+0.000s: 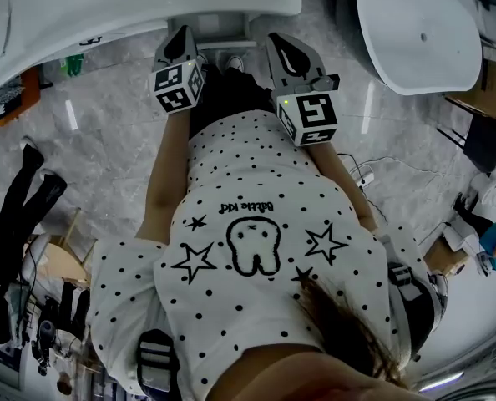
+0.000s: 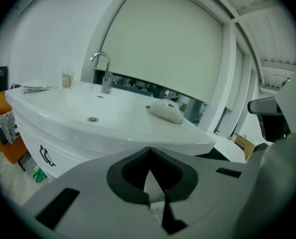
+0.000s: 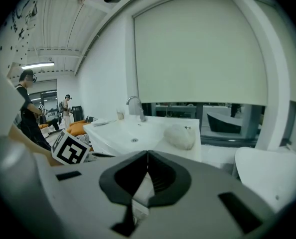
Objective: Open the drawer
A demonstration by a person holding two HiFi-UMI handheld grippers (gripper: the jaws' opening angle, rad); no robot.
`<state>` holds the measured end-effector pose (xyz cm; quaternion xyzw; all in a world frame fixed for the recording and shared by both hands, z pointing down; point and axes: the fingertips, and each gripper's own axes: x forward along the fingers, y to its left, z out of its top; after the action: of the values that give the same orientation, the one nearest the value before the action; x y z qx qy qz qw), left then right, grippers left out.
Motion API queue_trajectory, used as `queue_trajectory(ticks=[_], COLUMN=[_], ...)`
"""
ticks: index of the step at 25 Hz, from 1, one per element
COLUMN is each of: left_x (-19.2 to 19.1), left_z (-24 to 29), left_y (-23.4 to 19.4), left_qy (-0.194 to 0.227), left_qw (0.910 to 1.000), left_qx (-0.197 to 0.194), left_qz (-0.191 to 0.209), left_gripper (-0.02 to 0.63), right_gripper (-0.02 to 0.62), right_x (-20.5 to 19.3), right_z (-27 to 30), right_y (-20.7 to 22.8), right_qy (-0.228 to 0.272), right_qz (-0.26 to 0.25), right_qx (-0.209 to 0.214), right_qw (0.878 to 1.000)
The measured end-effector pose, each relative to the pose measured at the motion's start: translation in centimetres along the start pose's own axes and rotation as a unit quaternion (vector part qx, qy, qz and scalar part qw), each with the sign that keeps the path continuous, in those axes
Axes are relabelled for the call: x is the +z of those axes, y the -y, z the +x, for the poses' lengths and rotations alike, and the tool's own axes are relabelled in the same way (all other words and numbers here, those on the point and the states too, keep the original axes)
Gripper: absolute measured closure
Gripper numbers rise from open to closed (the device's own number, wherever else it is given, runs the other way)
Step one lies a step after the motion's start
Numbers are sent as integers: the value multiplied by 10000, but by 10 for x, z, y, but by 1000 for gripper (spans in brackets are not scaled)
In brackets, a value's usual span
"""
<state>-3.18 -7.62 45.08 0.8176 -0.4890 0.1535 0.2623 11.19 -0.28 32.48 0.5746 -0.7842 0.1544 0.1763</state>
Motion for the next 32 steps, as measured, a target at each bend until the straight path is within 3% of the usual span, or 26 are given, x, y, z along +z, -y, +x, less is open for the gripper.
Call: queue_trajectory(ticks=[19,26,32], left_x=[120,138,145], left_z=[-28,-72,-96], left_y=[23,-7,-8], left_qy=[945,1224,1354], left_qw=[9918,9868,9836], left_qx=[-693,-888,-981], left_qz=[511,585,678], left_gripper=[603,603,603], right_gripper=[581,581,581], right_x=[37,46,49], right_z=[27,40,39], right_y=[3,-44,-56], right_qy=[166,282,371], right_qz=[69,-96,-243], right_qx=[-389,-395,-375], right_qw=[9991,9988,9983])
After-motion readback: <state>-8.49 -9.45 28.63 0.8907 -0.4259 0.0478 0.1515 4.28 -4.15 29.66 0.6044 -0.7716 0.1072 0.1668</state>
